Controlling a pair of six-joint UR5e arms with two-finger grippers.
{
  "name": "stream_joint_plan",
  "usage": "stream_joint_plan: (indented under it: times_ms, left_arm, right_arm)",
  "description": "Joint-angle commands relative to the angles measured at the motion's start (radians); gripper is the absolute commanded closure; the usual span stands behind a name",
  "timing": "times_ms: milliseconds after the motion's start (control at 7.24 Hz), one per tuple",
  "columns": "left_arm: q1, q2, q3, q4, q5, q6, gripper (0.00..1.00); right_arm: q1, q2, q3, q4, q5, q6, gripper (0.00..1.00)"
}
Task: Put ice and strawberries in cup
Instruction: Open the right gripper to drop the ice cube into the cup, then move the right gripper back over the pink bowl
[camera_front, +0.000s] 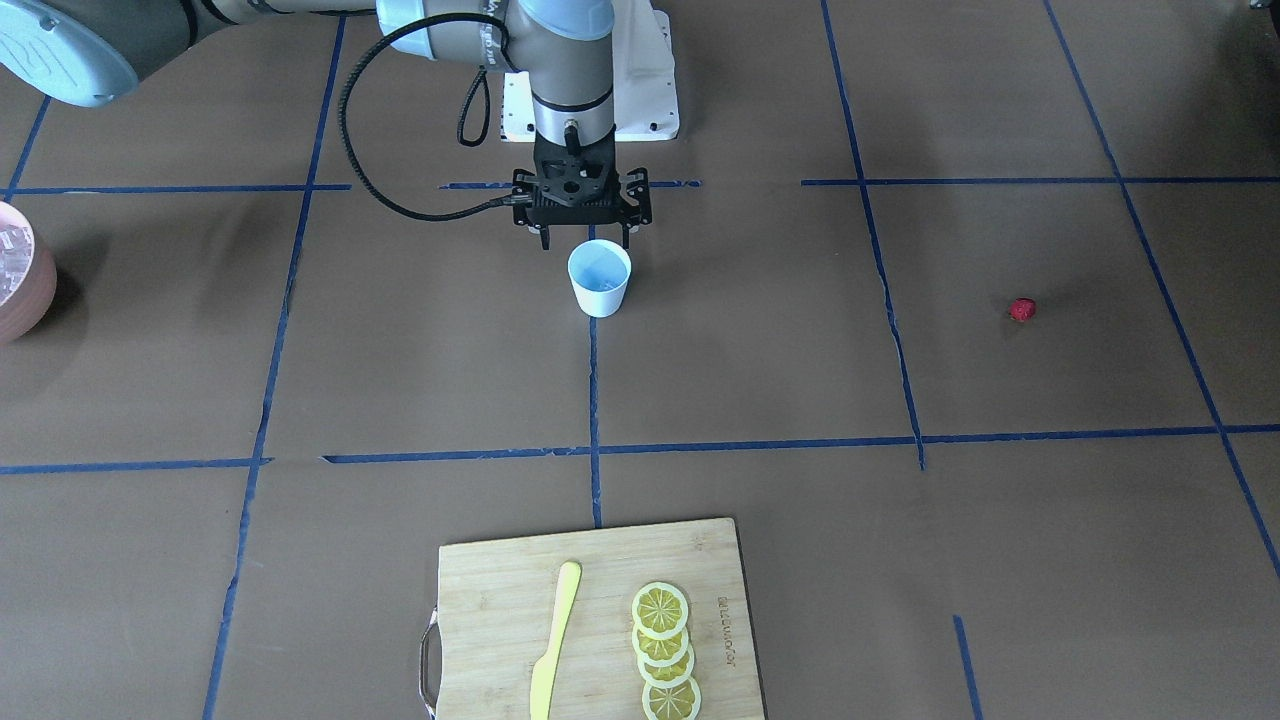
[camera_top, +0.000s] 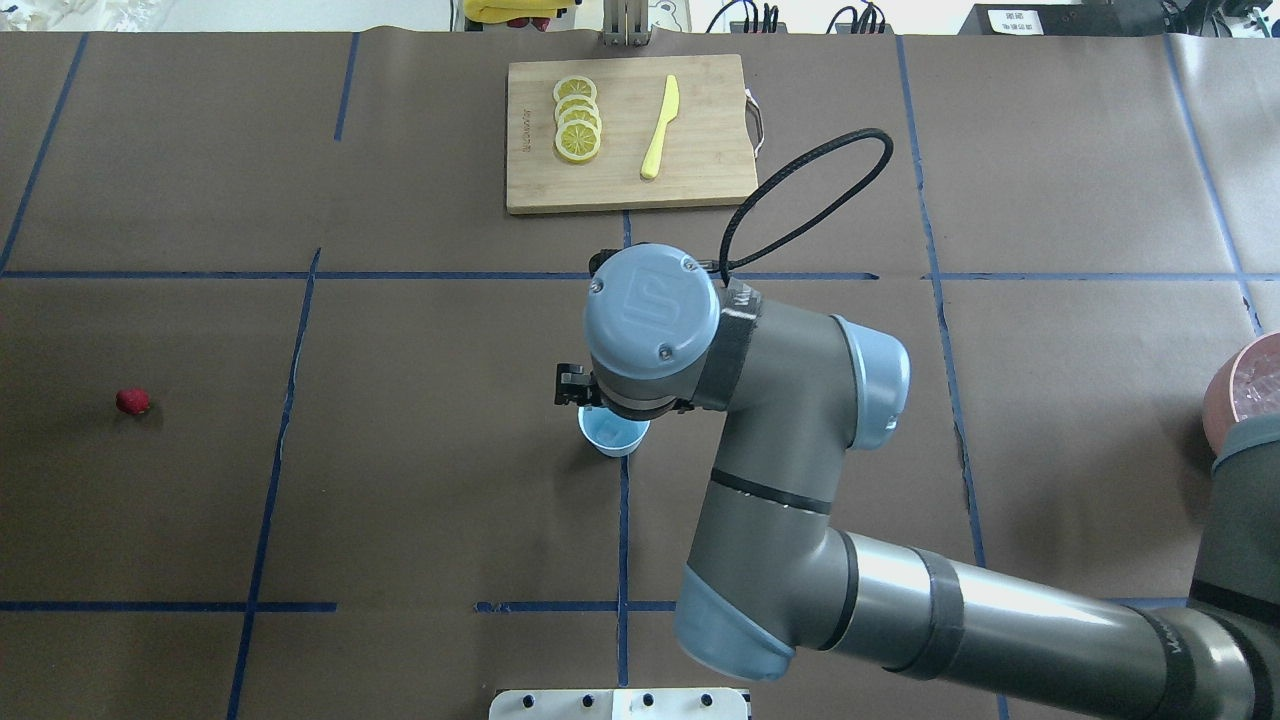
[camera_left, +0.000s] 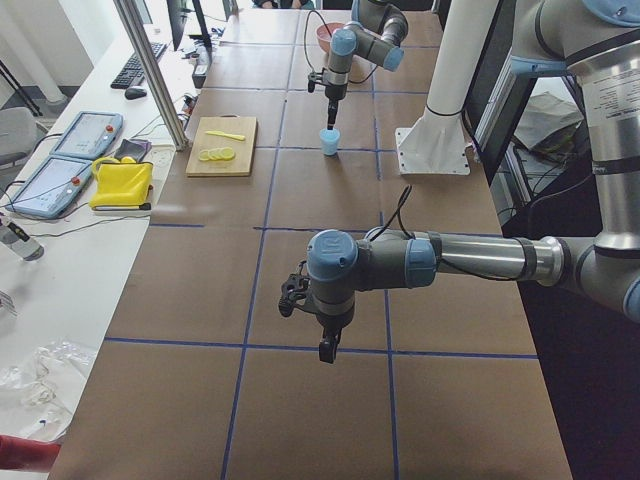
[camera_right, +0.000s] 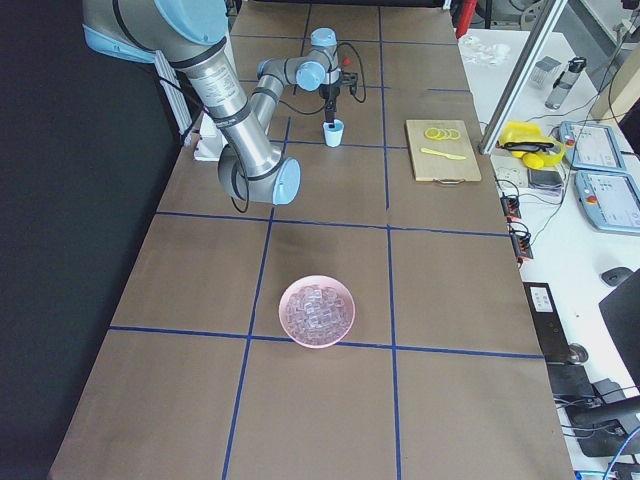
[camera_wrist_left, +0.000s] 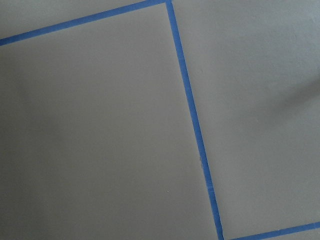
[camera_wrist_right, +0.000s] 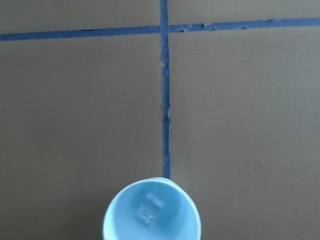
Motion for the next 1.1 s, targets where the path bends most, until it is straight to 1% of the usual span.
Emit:
stream_joint_plan:
  times_ms: [0, 138, 414, 552, 690, 828, 966]
  left_arm:
    - [0.000, 0.000, 0.000, 0.000, 0.000, -0.001, 0.00]
    - [0.000, 0.000, 0.000, 0.000, -0.002, -0.001, 0.00]
    - [0.000, 0.000, 0.000, -0.002, 0.000, -0.001, 0.00]
    - [0.000, 0.000, 0.000, -0.002, -0.002, -0.001, 0.00]
    - [0.000, 0.000, 0.000, -0.002, 0.000, -0.001, 0.00]
    - [0.000, 0.000, 0.000, -0.002, 0.000, -0.001, 0.00]
    - [0.000, 0.000, -0.002, -0.002, 0.000, -0.001, 0.00]
  right_arm:
    - [0.136, -0.181, 0.152, 0.000, 0.123, -0.200, 0.01]
    - [0.202, -0.279, 0.221, 0.005, 0.174, -0.358, 0.01]
    - [0.342, -0.492, 0.314, 0.013, 0.280, -0.665, 0.01]
    - [0.408, -0.595, 0.358, 0.013, 0.297, -0.815, 0.01]
    - [0.475, -0.672, 0.372, 0.017, 0.341, -0.952, 0.01]
    - [0.538, -0.755, 0.372, 0.066, 0.377, -1.075, 0.01]
    - [0.577, -0.863, 0.368, 0.160, 0.386, -1.170, 0.01]
